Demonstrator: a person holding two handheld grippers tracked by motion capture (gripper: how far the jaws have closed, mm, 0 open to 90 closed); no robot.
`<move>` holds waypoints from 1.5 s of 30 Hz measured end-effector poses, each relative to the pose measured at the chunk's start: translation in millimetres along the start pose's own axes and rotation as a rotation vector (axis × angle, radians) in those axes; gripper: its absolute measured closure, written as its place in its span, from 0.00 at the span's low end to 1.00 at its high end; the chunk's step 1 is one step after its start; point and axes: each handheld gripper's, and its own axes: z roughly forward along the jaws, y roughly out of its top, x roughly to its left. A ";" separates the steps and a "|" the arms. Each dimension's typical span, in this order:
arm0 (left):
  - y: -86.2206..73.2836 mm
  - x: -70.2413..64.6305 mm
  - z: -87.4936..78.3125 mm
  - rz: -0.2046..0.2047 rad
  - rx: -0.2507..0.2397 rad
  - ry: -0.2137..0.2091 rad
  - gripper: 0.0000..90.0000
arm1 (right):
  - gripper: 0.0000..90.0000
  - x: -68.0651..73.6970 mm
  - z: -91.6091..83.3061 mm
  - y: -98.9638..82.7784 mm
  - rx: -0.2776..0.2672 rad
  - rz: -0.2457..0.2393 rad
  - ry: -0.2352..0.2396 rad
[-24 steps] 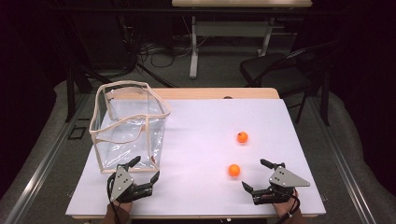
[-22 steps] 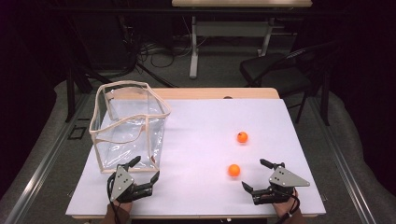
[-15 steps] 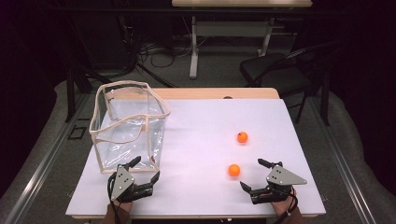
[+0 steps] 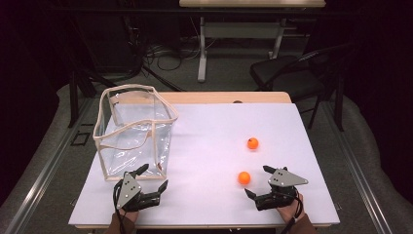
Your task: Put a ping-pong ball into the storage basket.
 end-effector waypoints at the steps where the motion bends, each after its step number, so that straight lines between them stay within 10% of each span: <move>1: -0.2 -0.1 0.8 -0.002 0.006 0.002 0.17 | 0.00 -0.6 1.8 1.1 0.010 0.005 -0.002; 45: 0.1 -1.7 3.3 0.013 0.019 -0.005 0.17 | 0.00 -15.3 41.7 24.6 0.208 0.060 0.049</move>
